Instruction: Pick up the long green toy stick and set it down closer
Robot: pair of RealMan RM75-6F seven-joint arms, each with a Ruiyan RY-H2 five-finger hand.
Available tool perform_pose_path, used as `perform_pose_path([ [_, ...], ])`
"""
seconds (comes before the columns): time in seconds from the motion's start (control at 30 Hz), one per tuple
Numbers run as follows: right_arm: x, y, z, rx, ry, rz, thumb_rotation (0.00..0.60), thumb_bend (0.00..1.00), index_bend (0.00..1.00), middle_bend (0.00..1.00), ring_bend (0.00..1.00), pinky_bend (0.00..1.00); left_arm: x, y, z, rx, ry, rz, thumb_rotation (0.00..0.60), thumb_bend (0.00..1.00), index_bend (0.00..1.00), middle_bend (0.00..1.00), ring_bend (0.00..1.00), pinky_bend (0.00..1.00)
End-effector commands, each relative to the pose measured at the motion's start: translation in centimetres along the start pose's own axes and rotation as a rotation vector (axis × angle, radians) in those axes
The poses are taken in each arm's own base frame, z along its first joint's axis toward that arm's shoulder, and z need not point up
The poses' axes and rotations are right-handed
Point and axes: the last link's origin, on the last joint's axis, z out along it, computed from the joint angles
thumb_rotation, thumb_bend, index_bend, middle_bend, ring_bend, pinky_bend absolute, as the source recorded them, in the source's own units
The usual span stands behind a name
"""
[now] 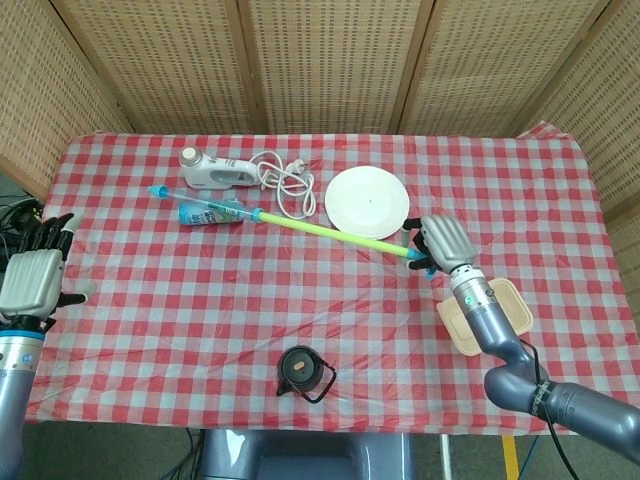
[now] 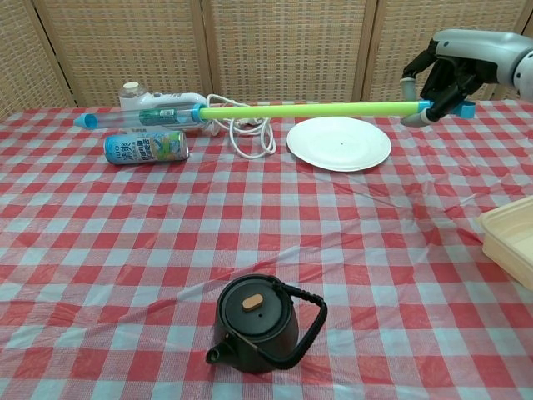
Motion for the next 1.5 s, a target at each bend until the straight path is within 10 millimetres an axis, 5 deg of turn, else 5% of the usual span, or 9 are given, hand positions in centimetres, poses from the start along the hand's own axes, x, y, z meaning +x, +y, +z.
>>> perform_pose_path([
  [0.03, 0.5, 0.1, -0.3, 0.021, 0.005, 0.003, 0.600, 0.49, 0.80, 1.00, 1.00, 0.52, 0.5, 0.2, 0.6, 0.001, 0.005, 0.016, 0.600, 0.21, 0.01, 0.00, 0.00, 0.00],
  [0.4, 1.1, 0.6, -1.2, 0.071, -0.006, 0.017, 0.600, 0.49, 0.80, 1.00, 1.00, 0.52, 1.5, -0.4, 3.0, 0.043, -0.013, 0.063, 0.600, 0.22, 0.03, 0.01, 0.02, 0.00],
  [0.5, 1.2, 0.7, -1.4, 0.079, -0.009, 0.018, 0.600, 0.49, 0.80, 1.00, 1.00, 0.52, 1.7, -0.5, 3.8, 0.054, -0.005, 0.086, 0.600, 0.23, 0.06, 0.12, 0.11, 0.04],
  [0.73, 1.3, 1.0, -1.9, 0.084, -0.013, 0.025, 0.600, 0.49, 0.80, 1.00, 1.00, 0.52, 1.5, -0.2, 5.6, 0.060, -0.014, 0.091, 0.600, 0.24, 0.20, 0.50, 0.45, 0.36],
  [0.87, 1.5, 1.0, -2.2, 0.087, -0.015, 0.026, 0.600, 0.49, 0.81, 1.00, 1.00, 0.52, 1.3, 0.0, 6.6, 0.055, -0.049, 0.093, 0.600, 0.24, 0.25, 0.62, 0.55, 0.45],
  [1.5, 2.4, 0.8, -3.2, 0.129, -0.046, 0.039, 0.600, 0.49, 0.81, 1.00, 1.00, 0.52, 2.0, 2.6, 10.6, 0.018, -0.141, 0.120, 0.600, 0.24, 0.28, 0.65, 0.57, 0.47],
])
